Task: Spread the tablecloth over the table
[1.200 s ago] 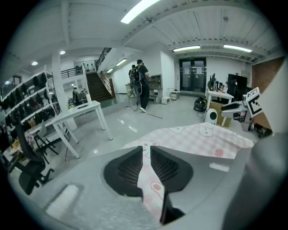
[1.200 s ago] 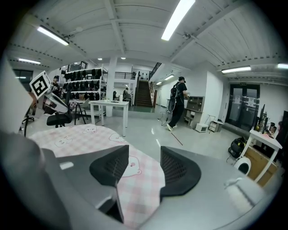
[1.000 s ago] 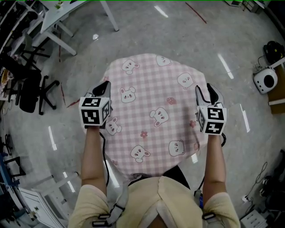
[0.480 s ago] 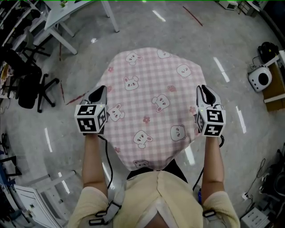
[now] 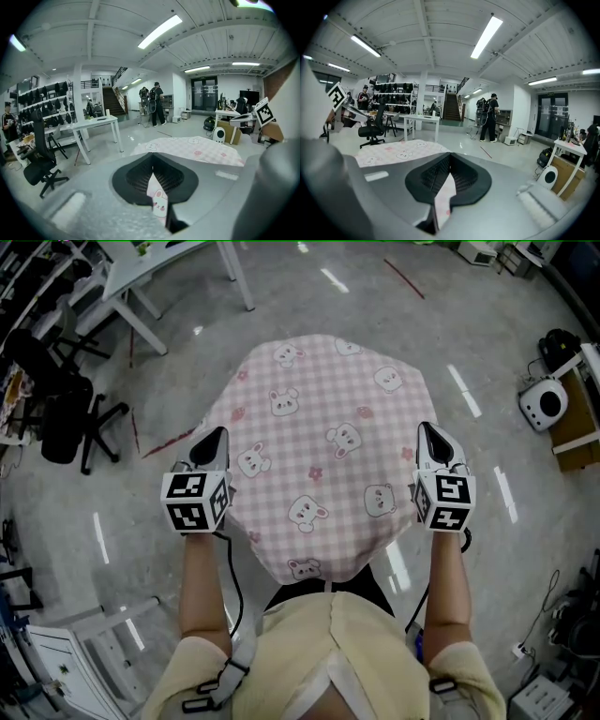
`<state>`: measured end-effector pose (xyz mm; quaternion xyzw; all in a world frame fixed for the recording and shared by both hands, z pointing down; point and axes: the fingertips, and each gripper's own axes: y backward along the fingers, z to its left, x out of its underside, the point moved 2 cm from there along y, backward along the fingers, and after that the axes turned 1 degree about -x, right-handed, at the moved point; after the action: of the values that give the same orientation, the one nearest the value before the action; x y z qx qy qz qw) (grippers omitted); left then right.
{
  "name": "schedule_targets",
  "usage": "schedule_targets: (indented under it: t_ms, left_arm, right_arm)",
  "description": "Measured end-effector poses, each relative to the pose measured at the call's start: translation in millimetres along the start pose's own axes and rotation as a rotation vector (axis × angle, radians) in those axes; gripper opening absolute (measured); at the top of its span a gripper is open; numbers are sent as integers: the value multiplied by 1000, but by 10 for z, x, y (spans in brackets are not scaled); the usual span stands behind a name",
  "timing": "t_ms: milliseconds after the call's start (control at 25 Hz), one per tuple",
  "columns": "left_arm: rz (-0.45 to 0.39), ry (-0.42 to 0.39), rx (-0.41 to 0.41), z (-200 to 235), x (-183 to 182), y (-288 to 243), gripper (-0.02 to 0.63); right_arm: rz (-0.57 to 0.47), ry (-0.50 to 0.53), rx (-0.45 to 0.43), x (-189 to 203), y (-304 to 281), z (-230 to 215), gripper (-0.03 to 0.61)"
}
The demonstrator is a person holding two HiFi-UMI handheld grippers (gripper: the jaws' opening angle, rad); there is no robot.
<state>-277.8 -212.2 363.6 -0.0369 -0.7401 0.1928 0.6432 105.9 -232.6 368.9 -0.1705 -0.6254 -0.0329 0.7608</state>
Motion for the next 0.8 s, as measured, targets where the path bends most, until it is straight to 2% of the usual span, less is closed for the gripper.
schedule_targets:
  t_ms: [800]
  left_arm:
    - [20,5,22,-11,517,626,6]
  right_arm:
    - [9,-19,16,139,568,504,3]
